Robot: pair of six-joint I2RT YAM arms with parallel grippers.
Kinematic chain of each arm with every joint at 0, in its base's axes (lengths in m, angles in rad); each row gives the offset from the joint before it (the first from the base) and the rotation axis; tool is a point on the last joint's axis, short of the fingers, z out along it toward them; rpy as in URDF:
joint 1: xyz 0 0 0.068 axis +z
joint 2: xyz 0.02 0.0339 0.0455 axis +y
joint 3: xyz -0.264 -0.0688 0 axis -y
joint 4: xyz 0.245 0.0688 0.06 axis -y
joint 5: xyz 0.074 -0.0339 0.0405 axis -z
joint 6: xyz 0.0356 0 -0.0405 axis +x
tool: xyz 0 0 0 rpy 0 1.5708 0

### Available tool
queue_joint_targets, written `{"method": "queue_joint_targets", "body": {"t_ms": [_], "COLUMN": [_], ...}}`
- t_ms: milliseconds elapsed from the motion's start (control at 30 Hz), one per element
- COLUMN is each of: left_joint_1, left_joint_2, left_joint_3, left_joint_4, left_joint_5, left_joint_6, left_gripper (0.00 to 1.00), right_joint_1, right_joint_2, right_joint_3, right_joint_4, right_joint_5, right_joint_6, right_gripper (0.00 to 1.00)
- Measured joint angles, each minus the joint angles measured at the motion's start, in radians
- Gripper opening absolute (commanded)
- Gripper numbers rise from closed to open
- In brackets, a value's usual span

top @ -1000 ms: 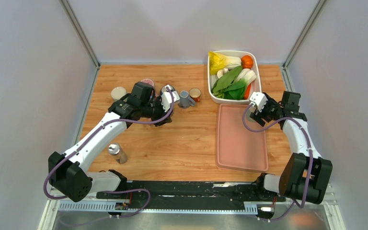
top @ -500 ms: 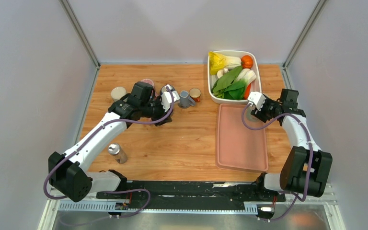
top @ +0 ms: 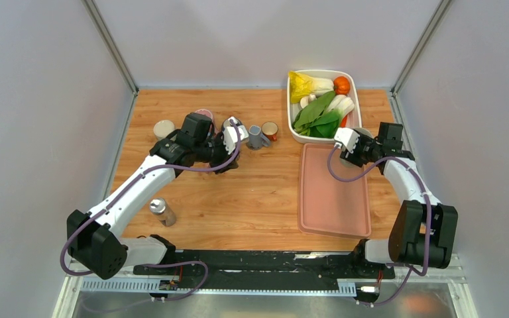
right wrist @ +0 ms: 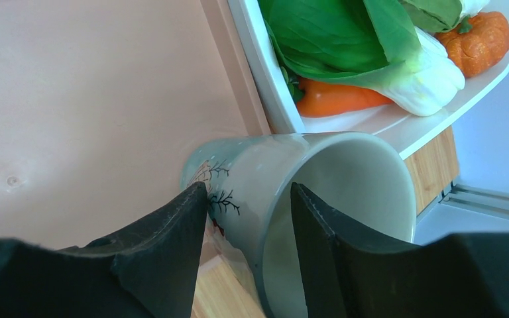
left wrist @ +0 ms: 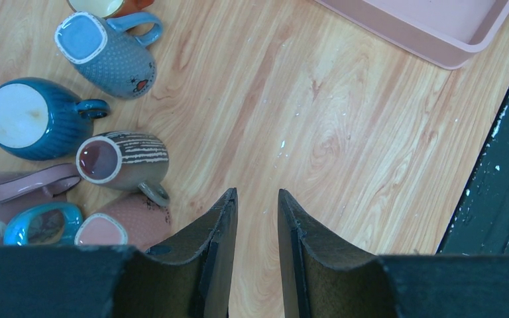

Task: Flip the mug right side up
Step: Place the cup on the tray.

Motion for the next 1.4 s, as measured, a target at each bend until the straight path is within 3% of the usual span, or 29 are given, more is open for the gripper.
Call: {"method": "queue_joint_targets", "body": {"t_ms": [500,600,700,833,867,933,1000,1033,1200,1400], "left_joint_1": [0.0,0.0,0.0,0.0,0.0,0.0,0.0,0.0,0.021,0.145], "left_joint_2": [0.0,0.0,0.0,0.0,0.0,-0.001,-0.002,-0.002,0.008,0.082], "left_joint_3": [-0.011,-0.011,-0.011,-0.011,-0.011,-0.011,-0.009,0.014,0.11,0.281], "left_joint_4": [0.006,0.007,0.007,0.007,0.007,0.007,0.006,0.002,0.003,0.003], "left_joint_5": [0.0,0.0,0.0,-0.002,-0.006,-0.016,-0.032,-0.066,-0.208,-0.487], "left_joint_6": [0.0,0.0,0.0,0.0,-0.001,-0.002,-0.02,-0.056,-0.131,-0.27], "left_gripper": [0.36,0.36,0.37,0.44,0.59,0.71,0.73,0.74,0.79,0.79], "right_joint_1": [0.003,0.001,-0.004,-0.007,-0.007,-0.007,-0.007,-0.007,0.056,0.295], "right_joint_2": [-0.001,-0.001,-0.001,-0.023,-0.037,-0.074,-0.121,-0.194,-0.219,-0.173], "right_joint_3": [-0.003,-0.003,-0.003,-0.002,0.002,0.019,0.055,0.135,0.238,0.291], "right_joint_4": [-0.033,-0.041,-0.042,-0.058,-0.072,-0.104,-0.14,-0.159,-0.168,-0.155], "right_joint_5": [0.039,0.051,0.06,0.058,0.057,0.056,0.053,0.037,0.032,0.003], "right_joint_6": [-0.096,-0.111,-0.119,-0.121,-0.117,-0.105,-0.087,-0.028,0.11,0.375], "right_gripper": [0.55,0.61,0.74,0.93,0.97,1.0,1.0,1.0,1.0,1.0]}}
